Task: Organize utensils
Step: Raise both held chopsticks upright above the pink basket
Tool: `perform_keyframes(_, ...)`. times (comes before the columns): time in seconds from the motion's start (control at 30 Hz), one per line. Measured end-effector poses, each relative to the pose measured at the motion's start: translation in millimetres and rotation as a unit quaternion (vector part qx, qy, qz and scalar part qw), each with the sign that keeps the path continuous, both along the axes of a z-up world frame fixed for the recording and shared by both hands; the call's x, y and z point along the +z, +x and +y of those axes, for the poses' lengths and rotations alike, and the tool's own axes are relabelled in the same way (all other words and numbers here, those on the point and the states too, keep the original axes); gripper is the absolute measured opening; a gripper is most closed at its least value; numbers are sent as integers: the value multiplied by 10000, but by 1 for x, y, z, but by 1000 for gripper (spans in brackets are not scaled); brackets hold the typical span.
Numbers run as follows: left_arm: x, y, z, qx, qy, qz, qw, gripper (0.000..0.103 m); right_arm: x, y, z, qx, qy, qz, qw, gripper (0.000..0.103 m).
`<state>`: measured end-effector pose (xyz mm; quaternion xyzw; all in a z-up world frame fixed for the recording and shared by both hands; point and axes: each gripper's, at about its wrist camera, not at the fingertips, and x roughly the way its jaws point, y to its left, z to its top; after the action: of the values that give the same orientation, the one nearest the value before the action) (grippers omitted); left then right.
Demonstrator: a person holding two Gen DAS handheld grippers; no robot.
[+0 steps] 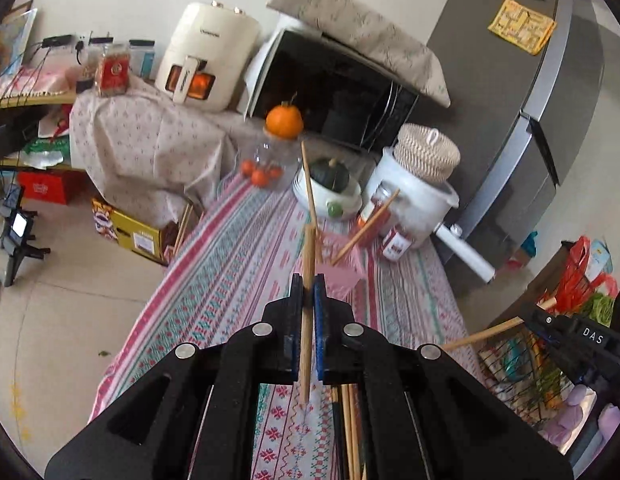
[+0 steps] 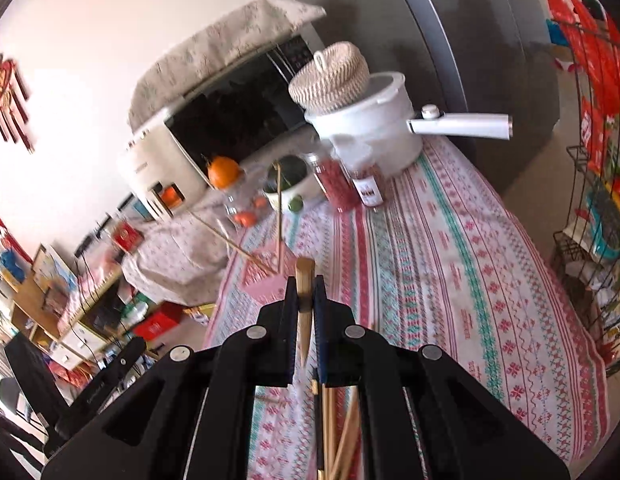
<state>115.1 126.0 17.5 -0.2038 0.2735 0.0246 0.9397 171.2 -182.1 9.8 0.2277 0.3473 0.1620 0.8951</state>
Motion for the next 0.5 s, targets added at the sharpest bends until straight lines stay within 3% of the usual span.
perform_keyframes(0.23,26,14,2,71,154,-136,9998,4,15,15,-25,-292,510,-7,9983,8)
perform_keyframes(0.5,70,55,1,179,288,-386,9987,4,26,31,-49,-554,641,-188,9962,8)
